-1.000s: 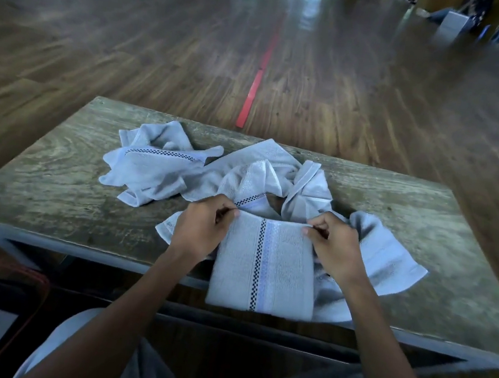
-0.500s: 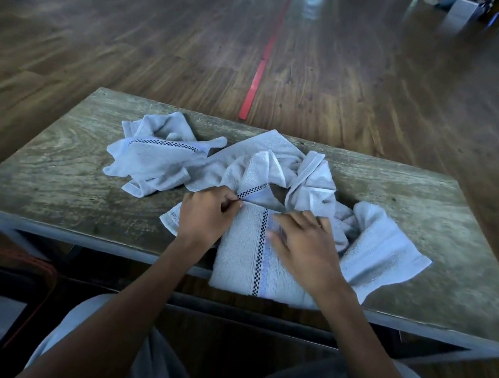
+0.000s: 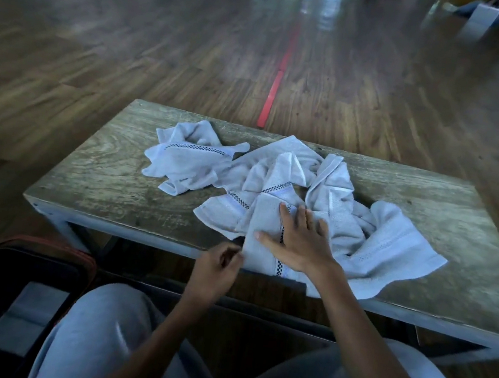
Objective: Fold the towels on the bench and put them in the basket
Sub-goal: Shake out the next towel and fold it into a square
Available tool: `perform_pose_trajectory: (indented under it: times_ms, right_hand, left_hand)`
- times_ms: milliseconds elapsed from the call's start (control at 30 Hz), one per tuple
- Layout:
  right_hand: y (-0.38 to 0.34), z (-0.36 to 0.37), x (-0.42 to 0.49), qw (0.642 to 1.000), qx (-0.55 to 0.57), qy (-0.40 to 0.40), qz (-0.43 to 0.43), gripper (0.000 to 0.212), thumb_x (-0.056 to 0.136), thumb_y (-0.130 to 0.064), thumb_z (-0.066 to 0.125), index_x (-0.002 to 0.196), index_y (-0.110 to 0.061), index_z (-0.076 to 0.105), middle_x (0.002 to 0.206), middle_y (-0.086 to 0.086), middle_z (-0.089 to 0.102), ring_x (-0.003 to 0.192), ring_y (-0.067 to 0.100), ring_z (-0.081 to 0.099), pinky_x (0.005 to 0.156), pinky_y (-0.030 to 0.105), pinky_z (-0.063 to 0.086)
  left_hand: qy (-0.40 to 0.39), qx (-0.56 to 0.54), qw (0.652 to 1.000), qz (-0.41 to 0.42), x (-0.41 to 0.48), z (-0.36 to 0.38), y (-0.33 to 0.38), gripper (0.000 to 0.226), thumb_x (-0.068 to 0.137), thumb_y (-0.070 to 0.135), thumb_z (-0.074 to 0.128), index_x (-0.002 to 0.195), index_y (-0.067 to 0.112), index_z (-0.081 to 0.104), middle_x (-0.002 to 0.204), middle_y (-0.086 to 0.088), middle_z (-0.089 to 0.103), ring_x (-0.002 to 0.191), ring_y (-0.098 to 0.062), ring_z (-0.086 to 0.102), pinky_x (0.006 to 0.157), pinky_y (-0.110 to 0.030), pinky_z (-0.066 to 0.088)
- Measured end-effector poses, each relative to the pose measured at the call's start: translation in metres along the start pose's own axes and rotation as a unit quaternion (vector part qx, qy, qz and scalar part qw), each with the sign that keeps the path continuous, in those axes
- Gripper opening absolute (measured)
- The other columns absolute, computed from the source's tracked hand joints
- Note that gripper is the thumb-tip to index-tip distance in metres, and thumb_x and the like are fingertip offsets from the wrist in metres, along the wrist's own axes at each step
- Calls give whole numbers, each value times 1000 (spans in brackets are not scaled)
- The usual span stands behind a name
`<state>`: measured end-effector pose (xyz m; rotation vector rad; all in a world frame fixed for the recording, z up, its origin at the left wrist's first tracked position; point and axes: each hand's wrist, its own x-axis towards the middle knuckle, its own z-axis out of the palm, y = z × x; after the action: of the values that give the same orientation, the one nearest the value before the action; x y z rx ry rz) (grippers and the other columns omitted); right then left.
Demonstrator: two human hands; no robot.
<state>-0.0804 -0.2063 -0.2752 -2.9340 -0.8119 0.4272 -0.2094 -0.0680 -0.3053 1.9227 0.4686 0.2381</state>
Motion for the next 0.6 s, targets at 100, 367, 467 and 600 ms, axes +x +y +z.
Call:
perform_pose_trajectory:
  times_ms: [100, 367, 467, 600]
  right_hand:
    - [-8, 10, -4, 998, -29, 49, 12, 93, 74, -86, 13, 147, -35, -15, 157, 18, -10, 145, 30, -12, 114, 54, -5]
    - [-9, 12, -3, 998, -28, 49, 20, 84, 75, -83, 4, 145, -41, -18, 157, 18, -12, 145, 30, -14, 114, 55, -7]
    - [-10, 12, -2, 998, -25, 50, 27, 81, 78, -81, 4, 145, -41, -17, 157, 17, -13, 145, 29, -16, 113, 55, -8]
    - [-10, 12, -1, 998, -22, 45, 33, 79, 78, -80, 3, 145, -42, -17, 157, 16, -14, 145, 28, -17, 113, 55, -10]
  left_hand:
    - [-37, -72, 997, 1, -13, 2, -5, 9, 89, 23, 62, 98, 21, 65, 60, 12, 58, 55, -1, 53, 56, -22, 43]
    - [-172, -188, 966, -41, -22, -1, 2, 19, 91, 18, 59, 110, 13, 57, 61, -6, 53, 45, -10, 50, 42, -21, 43]
    - [-173, -147, 974, -25, -18, -5, -1, 23, 92, 29, 57, 102, 7, 57, 63, -3, 56, 46, -16, 52, 44, -28, 46]
    - [-187, -136, 973, -19, -13, -8, 0, 30, 94, 33, 54, 92, 3, 53, 63, -2, 55, 47, -24, 54, 45, -31, 46]
